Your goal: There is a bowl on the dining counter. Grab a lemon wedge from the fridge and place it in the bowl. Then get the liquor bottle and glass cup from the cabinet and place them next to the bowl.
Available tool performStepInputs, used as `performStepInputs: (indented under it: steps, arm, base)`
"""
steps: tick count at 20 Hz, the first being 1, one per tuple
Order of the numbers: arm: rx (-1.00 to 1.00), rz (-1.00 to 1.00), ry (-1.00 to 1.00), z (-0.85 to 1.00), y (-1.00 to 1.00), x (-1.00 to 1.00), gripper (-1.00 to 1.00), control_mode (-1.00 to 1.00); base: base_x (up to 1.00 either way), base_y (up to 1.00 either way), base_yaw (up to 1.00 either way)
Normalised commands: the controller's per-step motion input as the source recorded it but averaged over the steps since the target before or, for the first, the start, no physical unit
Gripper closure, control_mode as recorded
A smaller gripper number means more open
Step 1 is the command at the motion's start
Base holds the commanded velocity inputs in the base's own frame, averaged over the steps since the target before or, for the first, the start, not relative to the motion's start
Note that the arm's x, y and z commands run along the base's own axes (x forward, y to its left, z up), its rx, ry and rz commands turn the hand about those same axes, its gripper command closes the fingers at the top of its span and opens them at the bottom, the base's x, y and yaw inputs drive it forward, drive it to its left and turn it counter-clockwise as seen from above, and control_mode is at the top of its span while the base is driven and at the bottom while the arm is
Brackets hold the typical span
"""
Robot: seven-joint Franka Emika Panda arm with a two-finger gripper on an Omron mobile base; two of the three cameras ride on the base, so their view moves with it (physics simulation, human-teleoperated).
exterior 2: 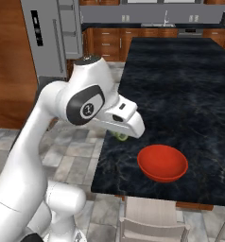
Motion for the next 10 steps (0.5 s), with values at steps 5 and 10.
performStepInputs:
  steps: [5,10]
  arm:
    - [0.15,0.14,0.00,-0.31,-0.20,0.47,1.00,-1.00]
    - [0.11,0.14,0.02,-0.42,-0.19,0.56,1.00,-1.00]
  base:
    - [0.00,0.00,0.00]
    - [0.00,0.00,0.00]
